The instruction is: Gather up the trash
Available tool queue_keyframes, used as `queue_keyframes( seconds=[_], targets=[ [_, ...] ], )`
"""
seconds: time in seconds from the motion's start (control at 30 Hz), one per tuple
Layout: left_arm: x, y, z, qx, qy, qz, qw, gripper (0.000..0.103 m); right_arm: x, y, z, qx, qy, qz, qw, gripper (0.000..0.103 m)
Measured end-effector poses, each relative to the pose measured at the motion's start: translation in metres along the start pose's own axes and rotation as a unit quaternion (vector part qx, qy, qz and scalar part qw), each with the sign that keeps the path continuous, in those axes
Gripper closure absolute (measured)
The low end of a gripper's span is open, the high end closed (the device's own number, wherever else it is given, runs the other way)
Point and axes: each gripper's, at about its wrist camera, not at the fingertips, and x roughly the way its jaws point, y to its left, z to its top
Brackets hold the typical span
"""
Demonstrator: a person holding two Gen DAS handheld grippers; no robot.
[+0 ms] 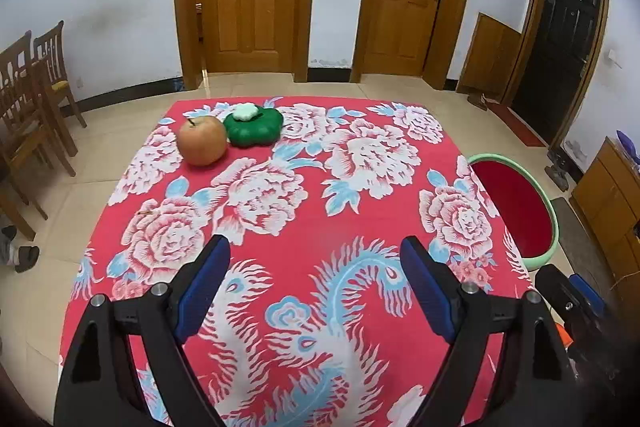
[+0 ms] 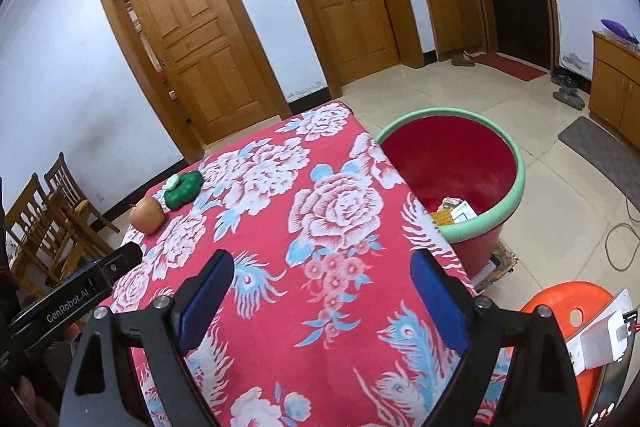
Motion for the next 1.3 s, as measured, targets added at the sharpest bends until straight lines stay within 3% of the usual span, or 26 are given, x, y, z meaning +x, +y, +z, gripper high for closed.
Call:
queue_keyframes(
  seconds=[0.27, 1.3],
  targets=[
    [-0.012, 0.005, -0.005, -0.003, -0.016, 0.012, 0.9998, 0.017, -0.007, 0.008, -0.004, -0.012, -0.005, 0.007, 1.000, 0.011],
    [-0.025, 0.007, -0.004, -0.011, -0.020, 0.004, 0.9997, 0.017, -0.017, 0.013, -0.002, -0.014, -0.013, 0.013, 1.000, 0.011]
  ],
)
